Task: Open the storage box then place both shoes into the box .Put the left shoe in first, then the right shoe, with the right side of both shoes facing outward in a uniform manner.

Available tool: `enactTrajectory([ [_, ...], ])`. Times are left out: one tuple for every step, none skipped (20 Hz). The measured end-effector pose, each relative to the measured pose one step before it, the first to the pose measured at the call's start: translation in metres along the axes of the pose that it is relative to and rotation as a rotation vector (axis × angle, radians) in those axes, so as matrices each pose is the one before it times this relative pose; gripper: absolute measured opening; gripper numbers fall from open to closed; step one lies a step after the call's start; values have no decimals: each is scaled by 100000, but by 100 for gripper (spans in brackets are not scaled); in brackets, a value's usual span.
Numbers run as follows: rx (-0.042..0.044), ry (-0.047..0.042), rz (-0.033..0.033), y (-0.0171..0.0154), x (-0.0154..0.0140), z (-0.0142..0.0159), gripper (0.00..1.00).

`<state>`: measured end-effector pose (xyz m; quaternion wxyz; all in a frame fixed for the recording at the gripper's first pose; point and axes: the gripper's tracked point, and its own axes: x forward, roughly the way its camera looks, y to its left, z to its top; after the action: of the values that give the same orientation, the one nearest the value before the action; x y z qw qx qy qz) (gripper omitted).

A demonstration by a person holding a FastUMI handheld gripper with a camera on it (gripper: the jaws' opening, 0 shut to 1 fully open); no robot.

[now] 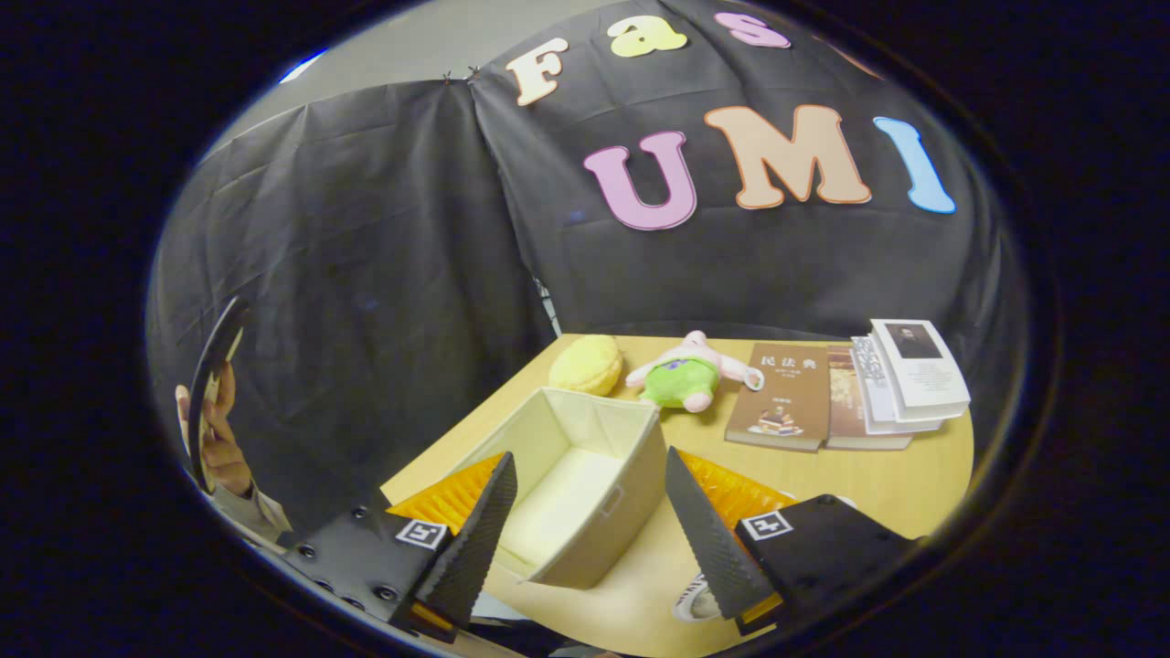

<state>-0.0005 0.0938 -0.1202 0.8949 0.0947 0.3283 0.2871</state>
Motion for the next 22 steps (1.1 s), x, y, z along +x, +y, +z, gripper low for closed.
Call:
enactTrajectory([
  [-351, 663, -1376, -964, -87, -484, 100],
  [-236, 862, -1071, -989, -16, -518, 100],
  [-209, 1042, -1370, -1076, 14, -732, 100],
  [148, 1313, -894, -1016, -37, -737, 100],
  [341, 1160, -779, -847, 104, -712, 100],
  [383, 892, -627, -847, 75, -580, 100],
  [294, 690, -546, -765, 77, -492, 100],
  [278, 855, -720, -818, 64, -445, 100],
  [301, 824, -615, -918, 253, -560, 100],
  [375, 1078, -718, -853, 282, -577, 100],
  [409, 1329, -456, -732, 250, -509, 100],
  [406, 1308, -296, -731, 211, -552, 100],
  [255, 1403, -492, -772, 307, -463, 100],
  [159, 1730, -430, -732, 296, -616, 100],
  [105, 1987, -272, -680, 303, -539, 100],
  [-140, 1729, 11, -578, 346, -528, 100],
  [-478, 2025, -519, -114, 602, -858, 100],
  [-311, 2038, -58, -535, 282, -716, 100],
  [-29, 2110, 160, -441, 390, -756, 100],
  [282, 2413, 658, -398, 297, -700, 100],
  [148, 1600, 589, -250, 325, -425, 99],
  [-95, 1588, 394, -251, 344, -408, 99],
])
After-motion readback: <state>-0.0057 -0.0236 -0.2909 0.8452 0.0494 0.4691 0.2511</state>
